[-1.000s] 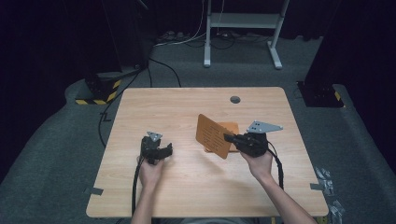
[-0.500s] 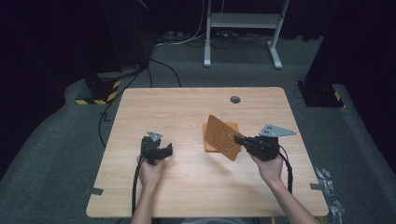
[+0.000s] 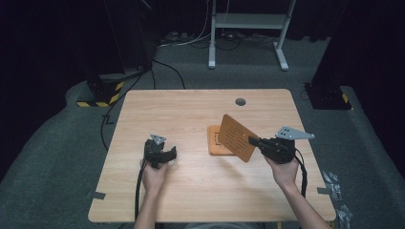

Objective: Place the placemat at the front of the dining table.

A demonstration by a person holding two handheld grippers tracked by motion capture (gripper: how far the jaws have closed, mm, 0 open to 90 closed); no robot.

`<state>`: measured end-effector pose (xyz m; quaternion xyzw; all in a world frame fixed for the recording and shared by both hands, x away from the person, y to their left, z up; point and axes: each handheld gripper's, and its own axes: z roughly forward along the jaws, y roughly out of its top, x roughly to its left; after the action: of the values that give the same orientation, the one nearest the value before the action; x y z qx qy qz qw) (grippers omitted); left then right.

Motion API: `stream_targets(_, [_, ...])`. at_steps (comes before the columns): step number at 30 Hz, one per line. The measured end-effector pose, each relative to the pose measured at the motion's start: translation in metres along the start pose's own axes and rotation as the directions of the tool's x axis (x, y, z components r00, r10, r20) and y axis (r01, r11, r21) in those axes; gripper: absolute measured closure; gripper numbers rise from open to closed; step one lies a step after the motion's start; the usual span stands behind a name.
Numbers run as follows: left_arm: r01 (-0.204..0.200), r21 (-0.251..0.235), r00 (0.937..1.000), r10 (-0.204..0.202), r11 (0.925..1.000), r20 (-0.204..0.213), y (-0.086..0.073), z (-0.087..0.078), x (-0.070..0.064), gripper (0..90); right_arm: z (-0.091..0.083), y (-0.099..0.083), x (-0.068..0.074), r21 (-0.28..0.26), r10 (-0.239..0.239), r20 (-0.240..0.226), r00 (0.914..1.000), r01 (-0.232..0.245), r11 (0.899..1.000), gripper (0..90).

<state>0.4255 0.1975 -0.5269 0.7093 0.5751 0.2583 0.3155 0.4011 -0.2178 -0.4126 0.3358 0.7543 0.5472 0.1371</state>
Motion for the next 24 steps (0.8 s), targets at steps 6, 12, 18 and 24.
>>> stream_targets(6, [0.001,0.001,1.0,-0.001,1.0,0.0,0.0,0.0,0.0,28.0,0.0,-0.002,-0.006,-0.01,0.008,0.026,0.9996,-0.007,1.0,86.5])
stream_targets(12, [0.001,0.0,1.0,-0.001,1.0,0.0,0.0,0.0,0.0,28.0,-0.004,-0.001,-0.01,-0.017,0.015,0.043,0.999,-0.015,1.0,86.5])
stream_targets(18, [0.012,-0.005,0.9999,-0.012,0.9999,0.001,0.0,0.0,0.0,27.8,-0.009,0.0,-0.014,-0.015,0.018,0.05,0.9986,-0.017,1.0,86.5])
stream_targets(24, [0.009,-0.003,1.0,-0.009,1.0,0.003,0.0,0.001,0.0,26.9,-0.016,-0.005,-0.02,-0.018,0.031,0.078,0.9965,-0.029,0.999,86.5])
